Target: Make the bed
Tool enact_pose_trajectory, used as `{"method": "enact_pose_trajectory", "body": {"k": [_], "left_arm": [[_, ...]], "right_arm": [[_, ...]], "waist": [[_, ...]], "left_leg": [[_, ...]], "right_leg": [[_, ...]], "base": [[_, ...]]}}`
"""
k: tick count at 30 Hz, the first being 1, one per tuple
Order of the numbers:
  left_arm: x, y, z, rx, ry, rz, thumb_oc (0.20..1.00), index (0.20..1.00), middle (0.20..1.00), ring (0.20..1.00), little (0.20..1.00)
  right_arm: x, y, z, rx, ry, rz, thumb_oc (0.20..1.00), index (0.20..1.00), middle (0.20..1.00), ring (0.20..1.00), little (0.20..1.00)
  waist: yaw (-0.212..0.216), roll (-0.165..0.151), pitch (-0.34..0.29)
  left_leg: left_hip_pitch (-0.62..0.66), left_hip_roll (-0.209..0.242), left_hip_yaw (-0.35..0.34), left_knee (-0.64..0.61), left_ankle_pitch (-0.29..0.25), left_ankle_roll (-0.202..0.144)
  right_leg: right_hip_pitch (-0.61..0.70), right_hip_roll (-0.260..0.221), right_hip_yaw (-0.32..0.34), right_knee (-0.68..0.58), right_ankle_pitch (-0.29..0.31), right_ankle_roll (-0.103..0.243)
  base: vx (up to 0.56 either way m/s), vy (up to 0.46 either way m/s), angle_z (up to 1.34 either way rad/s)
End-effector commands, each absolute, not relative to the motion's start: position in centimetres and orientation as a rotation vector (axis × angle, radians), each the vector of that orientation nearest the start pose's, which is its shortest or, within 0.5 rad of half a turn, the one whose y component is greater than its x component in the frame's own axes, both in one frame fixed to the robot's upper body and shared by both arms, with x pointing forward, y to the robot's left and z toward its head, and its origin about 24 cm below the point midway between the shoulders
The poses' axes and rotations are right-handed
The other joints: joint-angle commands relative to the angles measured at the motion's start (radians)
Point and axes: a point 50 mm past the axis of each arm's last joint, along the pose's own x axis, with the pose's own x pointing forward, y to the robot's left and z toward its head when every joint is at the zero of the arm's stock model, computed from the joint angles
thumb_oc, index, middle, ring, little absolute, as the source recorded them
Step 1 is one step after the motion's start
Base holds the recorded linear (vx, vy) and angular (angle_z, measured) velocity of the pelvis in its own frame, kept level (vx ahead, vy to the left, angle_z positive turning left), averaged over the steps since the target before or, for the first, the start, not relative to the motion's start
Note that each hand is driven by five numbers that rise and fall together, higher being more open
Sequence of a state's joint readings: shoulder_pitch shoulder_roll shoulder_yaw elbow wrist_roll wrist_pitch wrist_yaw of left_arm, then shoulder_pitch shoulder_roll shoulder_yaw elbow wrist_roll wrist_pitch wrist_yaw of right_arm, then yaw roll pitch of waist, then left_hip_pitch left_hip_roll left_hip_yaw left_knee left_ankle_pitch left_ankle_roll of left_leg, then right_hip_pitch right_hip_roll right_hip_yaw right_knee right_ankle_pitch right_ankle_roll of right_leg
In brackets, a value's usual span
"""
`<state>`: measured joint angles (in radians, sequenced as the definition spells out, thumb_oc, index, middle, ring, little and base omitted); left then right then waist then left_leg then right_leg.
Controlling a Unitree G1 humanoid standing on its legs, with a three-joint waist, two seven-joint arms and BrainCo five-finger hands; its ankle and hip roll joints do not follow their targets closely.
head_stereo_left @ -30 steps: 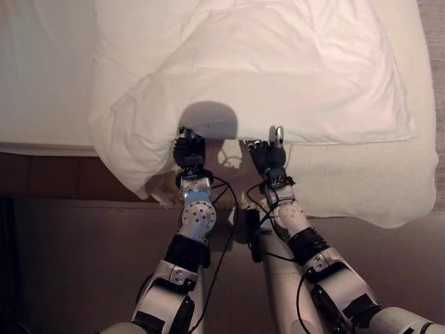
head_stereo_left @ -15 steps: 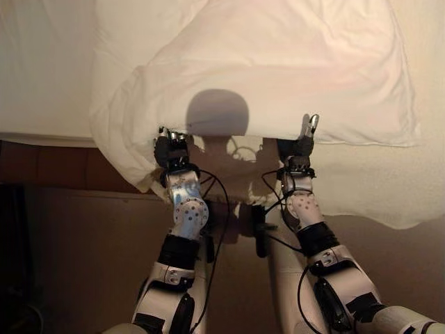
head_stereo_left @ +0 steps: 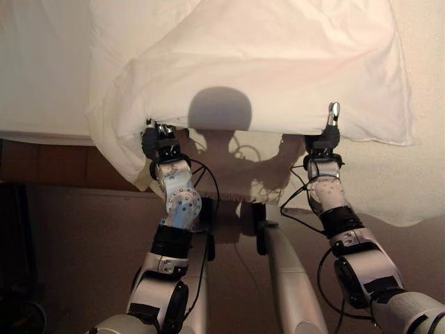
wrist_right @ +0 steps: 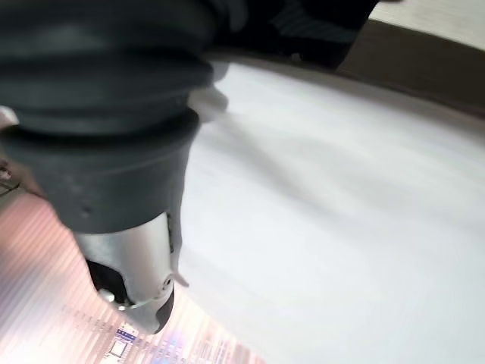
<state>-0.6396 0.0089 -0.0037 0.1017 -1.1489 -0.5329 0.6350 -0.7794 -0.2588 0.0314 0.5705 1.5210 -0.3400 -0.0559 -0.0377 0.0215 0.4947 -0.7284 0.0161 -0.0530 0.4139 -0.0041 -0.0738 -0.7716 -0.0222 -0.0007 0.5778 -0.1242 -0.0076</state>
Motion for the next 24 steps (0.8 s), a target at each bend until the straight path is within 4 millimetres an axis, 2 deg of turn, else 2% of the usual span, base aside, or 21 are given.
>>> {"method": "enact_pose_trajectory", "body": {"k": [1,9,10,11,12,24], "left_arm": [[30.3,25.2,19.2,-1.343,-0.771,0.685,0.2,0.2,0.2,0.2,0.2],[30.0,25.9,18.3,-1.375,-0.75,0.761,0.2,0.2,0.2,0.2,0.2],[29.9,25.9,18.2,-1.378,-0.75,0.766,0.2,0.2,0.2,0.2,0.2],[29.9,25.9,18.3,-1.374,-0.75,0.767,0.2,0.2,0.2,0.2,0.2],[29.9,25.9,18.3,-1.374,-0.751,0.769,0.2,0.2,0.2,0.2,0.2],[29.3,25.8,16.7,-1.392,-0.712,0.818,0.2,0.2,0.2,0.2,0.2]], "right_arm": [[36.1,-27.3,16.9,1.258,-0.573,-0.317,1.0,1.0,1.0,1.0,1.0],[35.4,-27.8,17.5,1.286,-0.644,-0.378,1.0,1.0,1.0,1.0,1.0],[35.3,-27.8,17.6,1.292,-0.655,-0.385,0.711,0.711,0.711,0.711,0.711],[35.2,-28.0,17.8,1.292,-0.664,-0.396,0.253,0.253,0.253,0.253,0.253],[35.1,-28.0,17.8,1.293,-0.673,-0.409,0.2,0.2,0.2,0.2,0.2],[33.7,-27.2,18.8,1.353,-0.794,-0.433,0.2,0.2,0.2,0.2,0.2]], "waist": [[0.007,0.015,-0.102],[0.0,0.017,-0.113],[0.0,0.017,-0.114],[-0.001,0.017,-0.115],[-0.001,0.018,-0.116],[-0.005,0.018,-0.135]], "left_leg": [[-0.013,-0.058,0.061,0.063,-0.087,0.075],[-0.006,-0.055,0.067,0.053,-0.089,0.075],[-0.005,-0.055,0.067,0.052,-0.089,0.074],[-0.005,-0.056,0.068,0.052,-0.088,0.073],[-0.006,-0.056,0.067,0.052,-0.087,0.073],[0.002,-0.057,0.065,0.039,-0.085,0.072]], "right_leg": [[0.025,0.028,0.022,-0.092,0.074,0.066],[0.029,0.032,0.03,-0.102,0.075,0.068],[0.03,0.032,0.031,-0.104,0.077,0.069],[0.031,0.031,0.031,-0.106,0.078,0.07],[0.031,0.031,0.031,-0.106,0.078,0.07],[0.038,0.033,0.03,-0.113,0.08,0.066]], "base": [[0.0,0.0,0.0],[0.01,0.002,-0.02],[0.0,0.0,0.0],[0.0,0.0,0.0],[0.0,0.0,0.0],[0.0,0.0,0.0]]}}
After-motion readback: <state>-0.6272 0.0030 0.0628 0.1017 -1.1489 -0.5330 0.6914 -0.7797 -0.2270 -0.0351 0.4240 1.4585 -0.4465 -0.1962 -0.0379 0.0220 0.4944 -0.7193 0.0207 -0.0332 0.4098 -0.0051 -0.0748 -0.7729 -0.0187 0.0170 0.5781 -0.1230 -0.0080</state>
